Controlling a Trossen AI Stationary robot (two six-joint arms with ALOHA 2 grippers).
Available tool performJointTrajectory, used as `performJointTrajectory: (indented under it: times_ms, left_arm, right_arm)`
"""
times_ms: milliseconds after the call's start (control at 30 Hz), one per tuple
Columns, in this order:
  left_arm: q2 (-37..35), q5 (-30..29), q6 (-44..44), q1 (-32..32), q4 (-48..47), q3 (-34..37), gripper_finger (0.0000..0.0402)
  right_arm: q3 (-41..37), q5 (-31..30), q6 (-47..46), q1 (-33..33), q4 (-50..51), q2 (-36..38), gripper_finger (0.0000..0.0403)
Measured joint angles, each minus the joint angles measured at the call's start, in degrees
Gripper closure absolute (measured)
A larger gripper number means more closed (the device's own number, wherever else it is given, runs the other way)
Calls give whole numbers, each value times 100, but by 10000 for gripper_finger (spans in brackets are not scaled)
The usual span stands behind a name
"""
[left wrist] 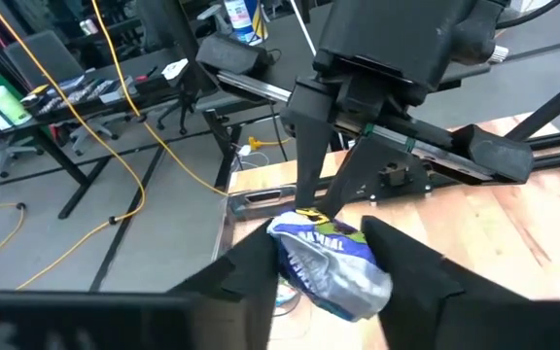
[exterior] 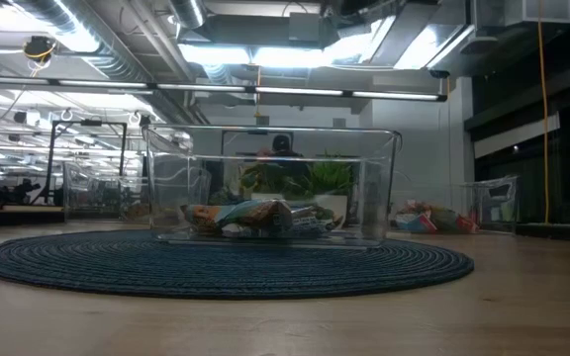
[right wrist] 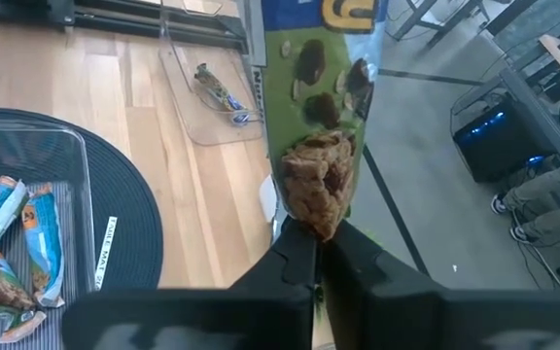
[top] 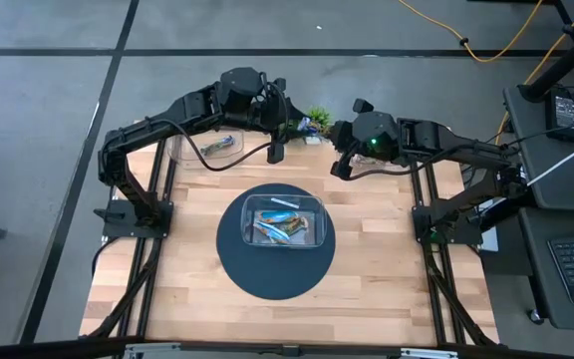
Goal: Pick and place Granola Bars by type
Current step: Put the blue granola bar into the top left transparent bin
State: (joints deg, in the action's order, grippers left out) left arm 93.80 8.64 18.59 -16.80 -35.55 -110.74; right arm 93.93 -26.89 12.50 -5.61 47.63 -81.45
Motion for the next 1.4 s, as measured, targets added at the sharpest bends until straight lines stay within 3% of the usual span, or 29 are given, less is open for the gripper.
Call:
performJointTrajectory:
  times_ms: [267,500,633,800,933,1067,1267,1400]
  left_arm:
    - [-4,-2,16,-2,-9,0,355]
    - [-4,-2,16,-7,-16,0,357]
    - [-22,4,16,-7,2,0,358]
    - [-29,-26,15,-10,6,-10,363]
    - [-4,-37,13,-7,-28,-2,360]
    - [-4,-25,13,-7,-46,0,364]
    - [-4,-24,-2,-7,-57,0,366]
    - [-4,-50,-15,-7,-155,0,362]
  right_arm:
    - [-1,-2,23,-2,-65,0,378]
    - [3,38,321,4,-78,0,372]
    - [232,429,385,0,5,-7,335]
    - [807,483,437,4,272,-7,254]
    - [1363,-53,439,9,866,-2,196]
    - [1768,-702,407,5,1522,2,164]
    - [2004,-1264,-27,7,2411,48,156]
    - [2013,-1522,-848,6,3158,193,156]
